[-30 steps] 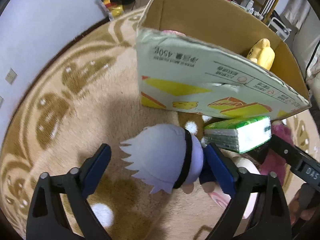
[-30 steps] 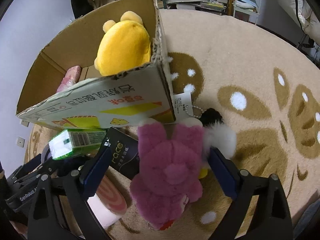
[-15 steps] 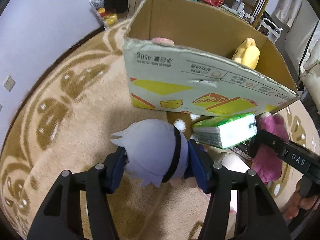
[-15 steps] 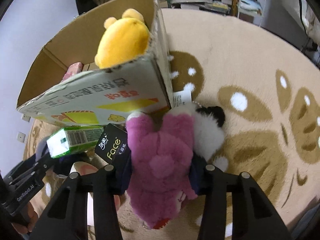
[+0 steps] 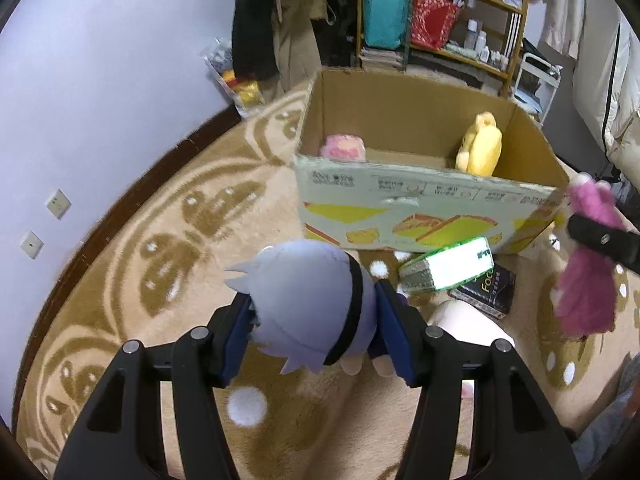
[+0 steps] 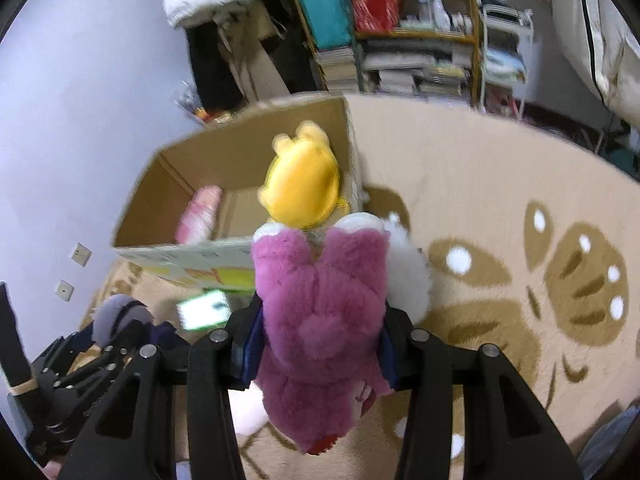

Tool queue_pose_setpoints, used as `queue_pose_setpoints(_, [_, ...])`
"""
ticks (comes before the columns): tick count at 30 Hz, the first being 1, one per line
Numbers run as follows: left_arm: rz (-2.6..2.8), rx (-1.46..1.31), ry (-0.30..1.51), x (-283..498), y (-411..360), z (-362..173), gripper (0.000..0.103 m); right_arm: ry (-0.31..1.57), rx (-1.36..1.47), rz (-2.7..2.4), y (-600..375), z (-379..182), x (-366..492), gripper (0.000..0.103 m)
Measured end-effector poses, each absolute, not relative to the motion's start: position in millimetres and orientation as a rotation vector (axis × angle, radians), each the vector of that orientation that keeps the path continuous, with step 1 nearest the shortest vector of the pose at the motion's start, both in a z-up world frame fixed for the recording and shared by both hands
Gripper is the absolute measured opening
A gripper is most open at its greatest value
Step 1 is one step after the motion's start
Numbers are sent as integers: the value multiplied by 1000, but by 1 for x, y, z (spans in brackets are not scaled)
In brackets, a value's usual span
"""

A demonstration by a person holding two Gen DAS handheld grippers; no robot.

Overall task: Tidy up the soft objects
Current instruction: 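Carry both plushes over the box and release them inside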

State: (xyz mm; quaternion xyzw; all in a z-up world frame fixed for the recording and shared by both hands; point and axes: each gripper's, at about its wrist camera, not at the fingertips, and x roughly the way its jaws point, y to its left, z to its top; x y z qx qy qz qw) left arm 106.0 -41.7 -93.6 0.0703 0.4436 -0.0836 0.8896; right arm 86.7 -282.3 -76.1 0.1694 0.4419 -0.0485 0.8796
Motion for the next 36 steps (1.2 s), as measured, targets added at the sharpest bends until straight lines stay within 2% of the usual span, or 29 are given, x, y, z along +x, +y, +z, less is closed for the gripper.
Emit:
queue_pose_setpoints(7, [-143, 168, 798, 95, -39, -68, 58, 749, 323, -61, -274, -26, 73, 49])
queue_pose_setpoints(14, [-134, 183, 710, 89, -43, -48, 58, 652, 320, -36, -275, 0, 72, 49])
queue_pose_setpoints(25, [-116, 158, 617, 110, -37, -22, 58, 590, 301, -4, -280, 12, 94, 49])
queue_pose_setpoints(36, [-123, 166, 554, 146, -50, -8, 58, 584, 277, 14, -278, -2, 121, 49])
